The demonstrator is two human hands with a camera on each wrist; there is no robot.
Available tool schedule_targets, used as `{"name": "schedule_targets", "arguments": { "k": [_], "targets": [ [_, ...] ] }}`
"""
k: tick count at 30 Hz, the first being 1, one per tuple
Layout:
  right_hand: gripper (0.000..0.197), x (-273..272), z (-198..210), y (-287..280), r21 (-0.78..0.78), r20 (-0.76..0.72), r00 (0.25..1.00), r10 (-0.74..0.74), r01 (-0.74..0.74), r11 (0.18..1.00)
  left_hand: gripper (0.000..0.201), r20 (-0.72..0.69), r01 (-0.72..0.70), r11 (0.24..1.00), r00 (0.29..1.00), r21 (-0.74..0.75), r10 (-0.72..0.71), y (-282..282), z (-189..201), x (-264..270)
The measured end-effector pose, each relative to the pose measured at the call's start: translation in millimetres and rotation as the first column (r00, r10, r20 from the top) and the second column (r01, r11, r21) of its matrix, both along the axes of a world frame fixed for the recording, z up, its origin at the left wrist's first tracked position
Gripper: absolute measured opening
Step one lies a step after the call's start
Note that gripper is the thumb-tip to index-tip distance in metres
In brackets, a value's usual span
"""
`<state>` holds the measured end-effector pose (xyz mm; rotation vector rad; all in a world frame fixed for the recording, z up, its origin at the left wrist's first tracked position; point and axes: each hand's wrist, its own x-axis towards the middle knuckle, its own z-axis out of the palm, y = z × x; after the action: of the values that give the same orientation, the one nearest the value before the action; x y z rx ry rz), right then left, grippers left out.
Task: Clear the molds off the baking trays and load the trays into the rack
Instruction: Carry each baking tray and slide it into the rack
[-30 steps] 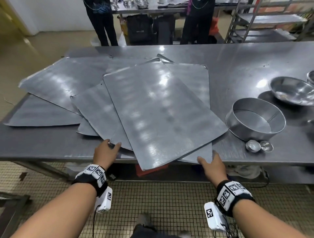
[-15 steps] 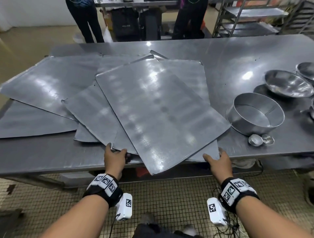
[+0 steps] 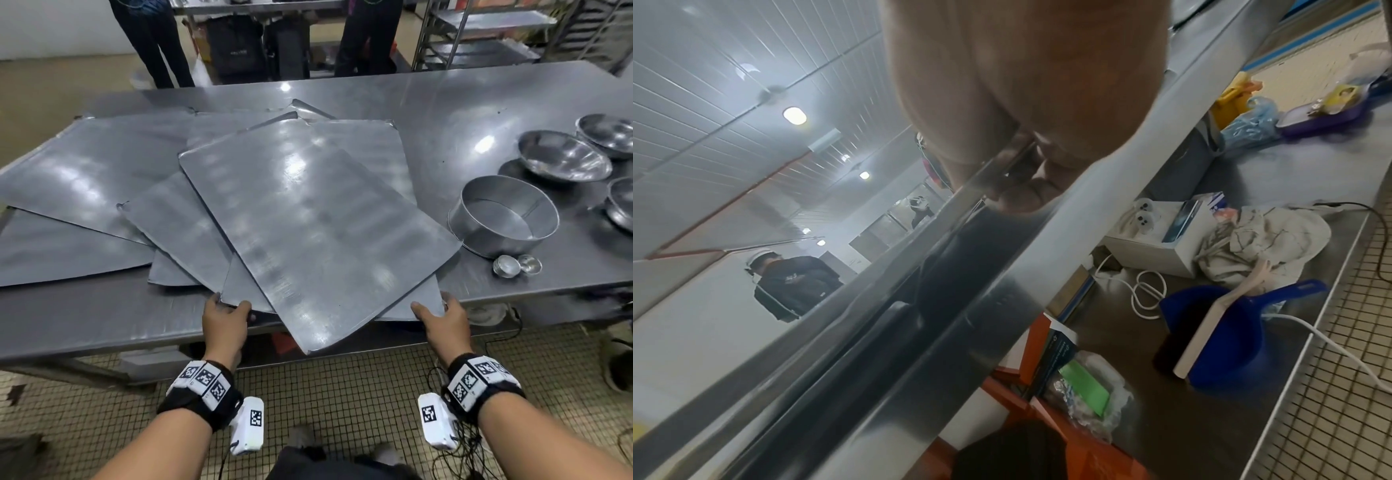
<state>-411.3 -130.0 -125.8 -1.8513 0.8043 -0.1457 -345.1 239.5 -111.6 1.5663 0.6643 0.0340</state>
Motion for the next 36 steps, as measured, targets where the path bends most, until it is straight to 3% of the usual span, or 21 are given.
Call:
{"name": "schedule_targets", "arguments": {
  "k": [3,10,15,20,27,31,36],
  "targets": [
    [0.058,-11.9,-11.1,-0.3,0.021,-0.032,0.999,0.002,-0.002,1.0,0.052,-0.017,-0.002,1.0,1.0,-0.009,0.002,6.4,-6.4,-17.5],
    [0.066,-21.0,-13.4,2.9,0.023,-0.083,0.997,0.006,-0.004,1.0,0.059,-0.096,0.069,0.994,0.992,-0.079,-0.077,28.7,-14.0,-19.7],
    [0.064,-17.4,-8.6,3.2,0.029,-0.115,0.992,0.046,-0.043,0.999,0.055,-0.139,0.221,0.97,0.969,0.104,-0.206,37.8,-7.7,-0.5],
    [0.067,-11.8,-11.8,-0.9,0.04,-0.135,0.988,0.075,-0.07,0.997,0.065,-0.198,0.355,0.906,0.929,0.231,-0.313,44.2,-9.8,7.2],
    [0.061,-13.6,-17.0,-15.2,0.033,-0.128,0.984,0.122,-0.118,0.992,0.066,-0.213,0.368,0.892,0.924,0.262,-0.318,32.0,-2.1,-17.9],
    [0.057,-23.2,-16.0,-31.7,0.022,-0.126,0.975,0.185,-0.183,0.983,0.056,-0.239,0.37,0.872,0.922,0.32,-0.303,17.5,2.3,-44.8],
    [0.061,-29.8,-13.8,-46.6,-0.015,-0.136,0.966,0.221,-0.225,0.974,0.053,-0.26,0.378,0.87,0.917,0.316,-0.304,16.9,-11.4,-57.9]
  ]
}}
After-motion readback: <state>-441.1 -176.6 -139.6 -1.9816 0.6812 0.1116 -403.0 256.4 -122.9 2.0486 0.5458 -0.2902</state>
